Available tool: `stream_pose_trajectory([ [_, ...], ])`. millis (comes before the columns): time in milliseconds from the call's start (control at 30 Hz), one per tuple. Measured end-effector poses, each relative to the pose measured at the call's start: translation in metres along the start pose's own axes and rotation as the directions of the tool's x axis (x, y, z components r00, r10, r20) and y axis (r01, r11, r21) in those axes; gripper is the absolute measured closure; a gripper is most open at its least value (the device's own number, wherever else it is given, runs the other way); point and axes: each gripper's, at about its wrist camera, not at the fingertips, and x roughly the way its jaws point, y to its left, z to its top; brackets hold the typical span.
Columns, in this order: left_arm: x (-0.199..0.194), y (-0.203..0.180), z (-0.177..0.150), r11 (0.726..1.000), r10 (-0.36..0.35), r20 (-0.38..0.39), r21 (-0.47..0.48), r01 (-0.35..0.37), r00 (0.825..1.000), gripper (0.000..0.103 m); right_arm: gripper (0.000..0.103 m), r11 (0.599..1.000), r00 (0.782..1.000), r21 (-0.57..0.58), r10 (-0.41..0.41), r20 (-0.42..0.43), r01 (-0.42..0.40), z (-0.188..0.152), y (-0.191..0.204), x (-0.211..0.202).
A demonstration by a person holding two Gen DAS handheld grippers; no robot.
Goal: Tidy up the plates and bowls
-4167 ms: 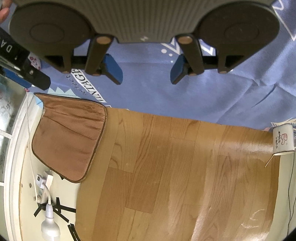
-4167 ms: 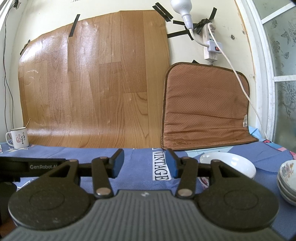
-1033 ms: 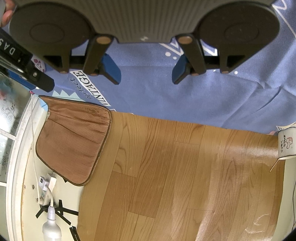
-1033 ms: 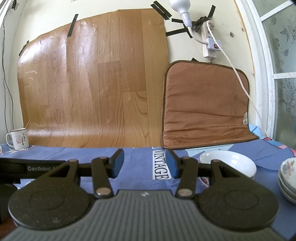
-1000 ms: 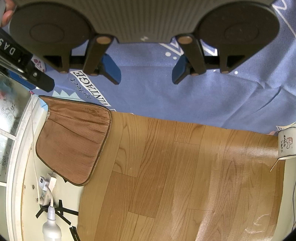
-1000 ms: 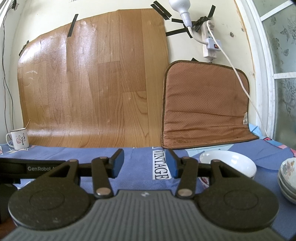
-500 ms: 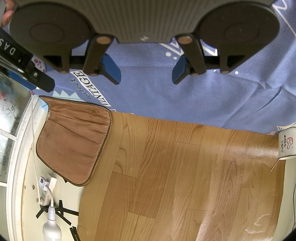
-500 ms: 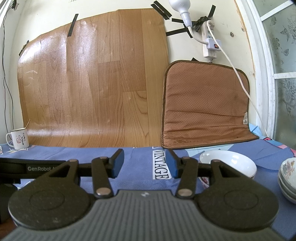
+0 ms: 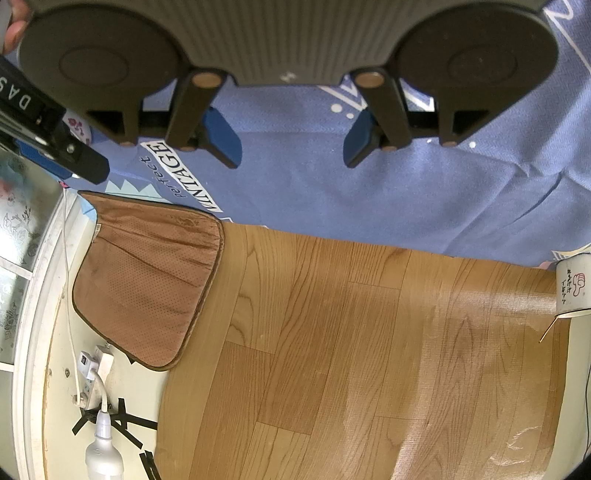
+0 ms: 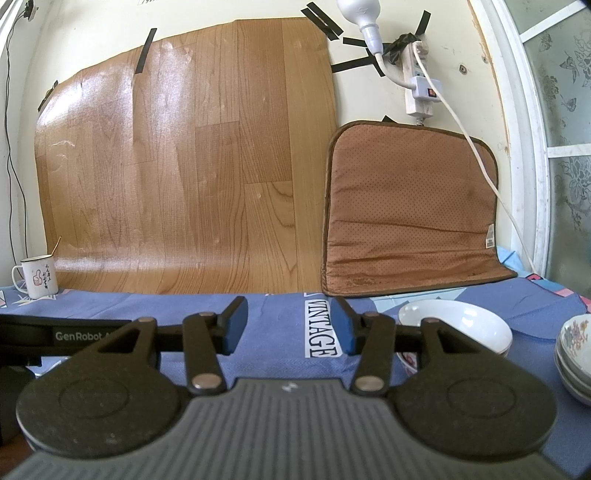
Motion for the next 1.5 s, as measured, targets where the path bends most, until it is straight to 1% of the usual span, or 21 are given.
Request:
stream_pose_trajectory([
  [467, -0.001, -0.002, 0.0, 1.0, -0.004, 0.0, 0.006, 0.004, 1.0, 0.041, 0.051, 1.0, 1.0, -0.004, -0.002, 0.0, 0.002, -0.001, 0.0, 0.0],
  [833, -0.002, -0.008, -0.003, 0.999, -0.026, -0.005, 0.037, 0.026, 1.0, 0.044, 0.051, 1.0, 0.998, 0.011, 0.002, -0.061, -0.001, -0.006, 0.0, -0.013],
  [1033, -0.003, -0.014, -0.005, 0.996, -0.041, -0.004, 0.079, 0.041, 0.999, 0.045, 0.051, 1.0, 0.997, 0.02, 0.0, -0.075, 0.001, -0.007, 0.0, -0.018],
  [1167, -0.002, -0.016, -0.005, 0.995, -0.04, -0.012, 0.087, 0.041, 0.999, 0.045, 0.054, 1.0, 0.997, 0.025, 0.002, -0.077, 0.0, -0.007, -0.001, -0.02],
  [1333, -0.001, -0.018, -0.006, 0.994, -0.035, -0.019, 0.1, 0.036, 0.999, 0.045, 0.056, 0.998, 0.997, 0.041, -0.035, -0.064, 0.037, -0.004, -0.014, -0.029],
  [1500, 0.0, -0.02, -0.008, 0.993, -0.022, -0.027, 0.117, 0.025, 0.999, 0.045, 0.057, 0.993, 0.993, 0.077, -0.083, -0.079, 0.09, -0.004, -0.033, -0.034],
])
